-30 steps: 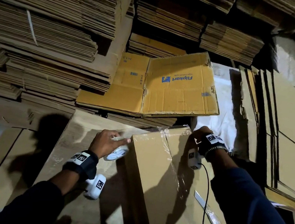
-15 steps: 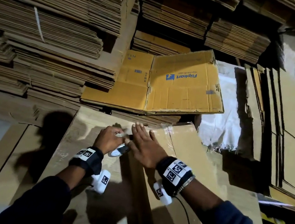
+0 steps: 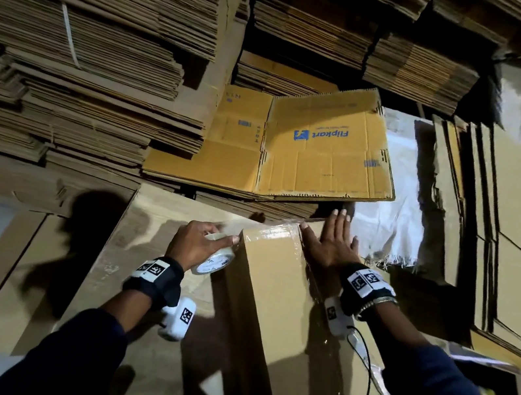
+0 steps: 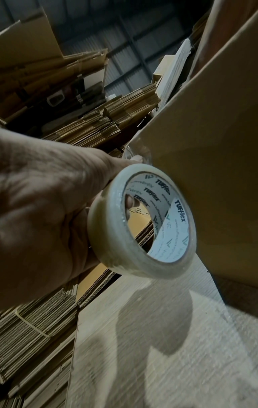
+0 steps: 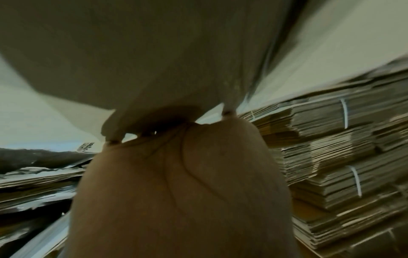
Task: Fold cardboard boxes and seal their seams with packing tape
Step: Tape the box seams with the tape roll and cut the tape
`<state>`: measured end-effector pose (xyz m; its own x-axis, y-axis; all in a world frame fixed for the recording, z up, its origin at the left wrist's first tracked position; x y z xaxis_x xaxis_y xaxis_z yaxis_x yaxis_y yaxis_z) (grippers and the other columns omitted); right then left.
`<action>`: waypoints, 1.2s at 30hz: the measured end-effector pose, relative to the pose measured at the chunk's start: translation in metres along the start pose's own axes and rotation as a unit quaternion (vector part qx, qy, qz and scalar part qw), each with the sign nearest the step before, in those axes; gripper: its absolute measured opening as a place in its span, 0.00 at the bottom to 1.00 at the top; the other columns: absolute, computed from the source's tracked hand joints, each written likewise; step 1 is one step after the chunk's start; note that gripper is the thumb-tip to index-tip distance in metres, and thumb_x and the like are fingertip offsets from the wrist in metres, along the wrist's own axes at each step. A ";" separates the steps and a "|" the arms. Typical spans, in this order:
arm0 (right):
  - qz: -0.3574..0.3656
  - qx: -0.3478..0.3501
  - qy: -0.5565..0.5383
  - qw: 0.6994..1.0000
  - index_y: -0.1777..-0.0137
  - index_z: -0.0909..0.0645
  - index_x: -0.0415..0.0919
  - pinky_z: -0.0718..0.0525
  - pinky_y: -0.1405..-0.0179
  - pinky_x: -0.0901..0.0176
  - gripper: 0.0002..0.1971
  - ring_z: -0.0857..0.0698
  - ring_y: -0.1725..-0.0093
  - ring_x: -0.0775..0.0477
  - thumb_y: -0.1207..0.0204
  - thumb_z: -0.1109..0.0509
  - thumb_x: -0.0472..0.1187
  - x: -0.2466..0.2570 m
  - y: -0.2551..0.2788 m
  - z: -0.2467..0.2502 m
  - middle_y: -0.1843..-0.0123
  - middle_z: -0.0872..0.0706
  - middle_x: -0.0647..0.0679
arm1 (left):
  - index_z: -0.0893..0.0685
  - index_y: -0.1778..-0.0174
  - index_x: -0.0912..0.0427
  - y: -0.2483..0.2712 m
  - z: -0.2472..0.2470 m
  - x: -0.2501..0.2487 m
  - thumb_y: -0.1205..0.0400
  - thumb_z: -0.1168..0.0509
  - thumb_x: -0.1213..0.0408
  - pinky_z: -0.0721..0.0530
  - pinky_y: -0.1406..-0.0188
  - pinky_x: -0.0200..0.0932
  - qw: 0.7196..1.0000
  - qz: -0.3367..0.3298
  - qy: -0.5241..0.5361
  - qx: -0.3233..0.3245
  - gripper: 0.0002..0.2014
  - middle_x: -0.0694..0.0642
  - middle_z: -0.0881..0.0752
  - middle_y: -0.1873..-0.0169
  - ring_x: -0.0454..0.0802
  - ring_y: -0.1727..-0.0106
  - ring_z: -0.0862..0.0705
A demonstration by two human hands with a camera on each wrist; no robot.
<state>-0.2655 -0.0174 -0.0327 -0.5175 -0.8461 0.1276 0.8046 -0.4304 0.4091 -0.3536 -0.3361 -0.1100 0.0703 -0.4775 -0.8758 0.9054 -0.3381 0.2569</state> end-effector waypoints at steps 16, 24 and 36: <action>-0.113 0.030 -0.297 0.948 0.53 0.17 0.43 0.19 0.56 0.55 0.33 0.14 0.62 0.42 0.15 0.45 0.73 -0.042 -0.042 0.023 0.55 0.12 0.37 | 0.07 0.64 0.50 -0.002 -0.005 0.003 0.42 0.27 0.16 0.11 0.38 0.48 1.000 0.000 0.011 -0.010 0.37 0.40 0.09 0.36 0.42 0.39 0.10; -0.068 -0.051 -0.208 0.974 0.09 0.45 0.47 0.28 0.23 0.39 0.47 0.22 0.26 0.27 0.20 0.58 0.77 -0.051 -0.061 0.021 0.16 0.30 0.29 | 0.07 0.62 0.52 0.003 -0.002 -0.002 0.34 0.25 0.23 0.15 0.54 0.43 0.999 -0.005 -0.028 -0.019 0.32 0.49 0.05 0.52 0.48 0.50 0.08; 0.045 -0.064 0.014 0.997 0.50 0.14 0.36 0.25 0.24 0.29 0.33 0.11 0.47 0.33 0.12 0.51 0.61 0.042 -0.012 0.030 0.52 0.11 0.33 | 0.05 0.46 0.56 0.008 -0.001 -0.004 0.35 0.26 0.21 0.13 0.42 0.46 0.999 0.003 -0.038 -0.013 0.40 0.50 0.06 0.43 0.47 0.42 0.09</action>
<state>-0.3058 -0.0382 -0.0047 -0.4348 -0.8907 0.1329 0.8790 -0.3877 0.2778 -0.3465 -0.3363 -0.1047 0.0444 -0.5396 -0.8408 0.9161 -0.3138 0.2497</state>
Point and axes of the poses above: each hand's wrist, its own y-axis away from the middle knuckle, its own z-axis out of the back of the hand, x = y × z, the point moved 9 cm from there along -y, towards the middle knuckle
